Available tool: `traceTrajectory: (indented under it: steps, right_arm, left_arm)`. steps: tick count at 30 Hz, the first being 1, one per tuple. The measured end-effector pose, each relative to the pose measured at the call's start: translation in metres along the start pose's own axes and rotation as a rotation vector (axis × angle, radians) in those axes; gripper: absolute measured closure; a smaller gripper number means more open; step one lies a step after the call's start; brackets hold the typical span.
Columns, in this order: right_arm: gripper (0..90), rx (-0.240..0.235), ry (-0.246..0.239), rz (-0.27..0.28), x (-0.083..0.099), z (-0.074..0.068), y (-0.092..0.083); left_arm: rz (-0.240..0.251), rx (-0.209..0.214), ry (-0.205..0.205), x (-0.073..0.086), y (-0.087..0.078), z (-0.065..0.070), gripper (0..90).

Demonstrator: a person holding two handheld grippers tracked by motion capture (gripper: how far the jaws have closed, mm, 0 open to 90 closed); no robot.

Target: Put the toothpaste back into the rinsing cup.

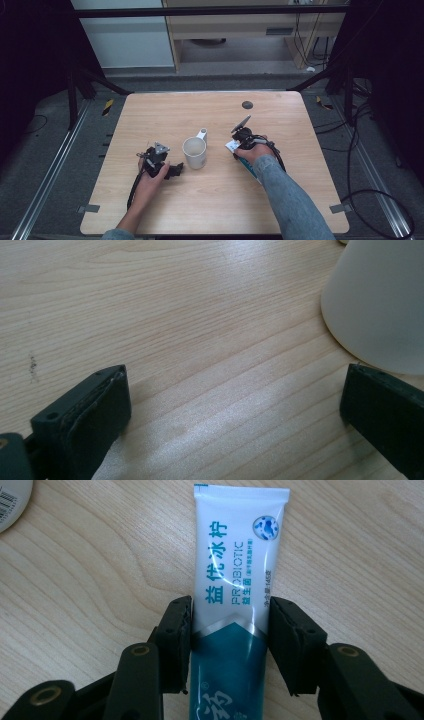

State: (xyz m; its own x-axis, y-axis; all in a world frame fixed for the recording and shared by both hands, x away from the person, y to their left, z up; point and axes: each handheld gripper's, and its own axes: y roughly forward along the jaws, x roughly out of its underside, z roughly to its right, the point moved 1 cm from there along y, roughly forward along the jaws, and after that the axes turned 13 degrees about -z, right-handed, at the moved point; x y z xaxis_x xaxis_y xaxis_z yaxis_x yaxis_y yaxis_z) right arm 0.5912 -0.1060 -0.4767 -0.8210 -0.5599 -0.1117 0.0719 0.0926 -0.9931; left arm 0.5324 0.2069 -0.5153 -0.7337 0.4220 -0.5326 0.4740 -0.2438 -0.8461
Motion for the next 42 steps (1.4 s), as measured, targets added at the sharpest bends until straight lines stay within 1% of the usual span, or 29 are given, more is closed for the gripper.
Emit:
traceTrajectory:
  steps: [9,10,14,18,20,21,24,28,34,35,36,38,39,42]
  right_arm:
    - [53.6,0.008,0.004,-0.008,0.0008,-0.0018,0.0009]
    - [53.6,0.001,0.008,-0.007,0.0009,-0.0011,0.0016]
    - [53.8,0.001,0.007,-0.007,0.0009,-0.001,0.0015]
    - [55.0,0.024,0.008,0.006,0.0026,-0.0037,0.002]
    - [55.4,0.026,0.013,0.008,0.0032,-0.0046,0.002]
    - [56.2,0.029,0.005,0.014,0.0037,-0.0049,0.0021]
    - [56.9,0.039,0.015,0.011,0.0035,-0.0066,0.0024]
    - [58.1,0.041,0.014,0.006,0.0028,-0.0072,0.0019]
    - [60.6,0.048,0.019,0.001,0.0024,-0.0082,0.001]
    - [63.3,0.052,0.014,0.001,0.0024,-0.0074,0.0008]
    - [63.3,0.052,0.014,0.001,0.0024,-0.0074,0.0008]
    - [65.0,0.041,0.017,0.0,0.0026,-0.0067,-0.0002]
    - [66.6,0.035,0.027,-0.003,0.0029,-0.0071,-0.001]
    - [68.6,0.032,0.02,-0.002,0.0033,-0.0066,-0.0019]
  left_arm:
    - [0.001,0.001,0.0,-0.0001,0.0001,0.0,0.0]
    - [0.002,0.001,-0.001,-0.0001,0.0002,0.0001,0.0]
    - [0.002,0.001,-0.001,-0.0001,0.0002,0.0001,0.0]
    - [0.003,0.002,-0.001,-0.0002,0.0003,0.0002,0.0]
    - [0.003,0.002,-0.001,-0.0003,0.0003,0.0002,0.0]
    - [0.003,0.002,0.0,-0.0003,0.0004,0.0001,0.0]
    - [0.003,0.002,0.0,-0.0003,0.0004,0.0002,0.0]
    - [0.002,0.004,0.001,-0.0006,0.0005,0.0001,0.0]
    - [0.002,0.004,0.001,-0.0005,0.0005,0.0001,0.0]
    - [0.002,0.004,0.001,-0.0005,0.0005,0.0001,0.0]
    - [0.003,0.004,0.001,-0.0006,0.0005,0.0001,0.0]
    - [0.002,0.004,0.001,-0.0006,0.0005,0.0001,0.0]
    - [0.003,0.004,0.001,-0.0006,0.0005,0.0001,0.0]
    - [0.002,0.004,0.001,-0.0006,0.0005,0.0001,0.0]
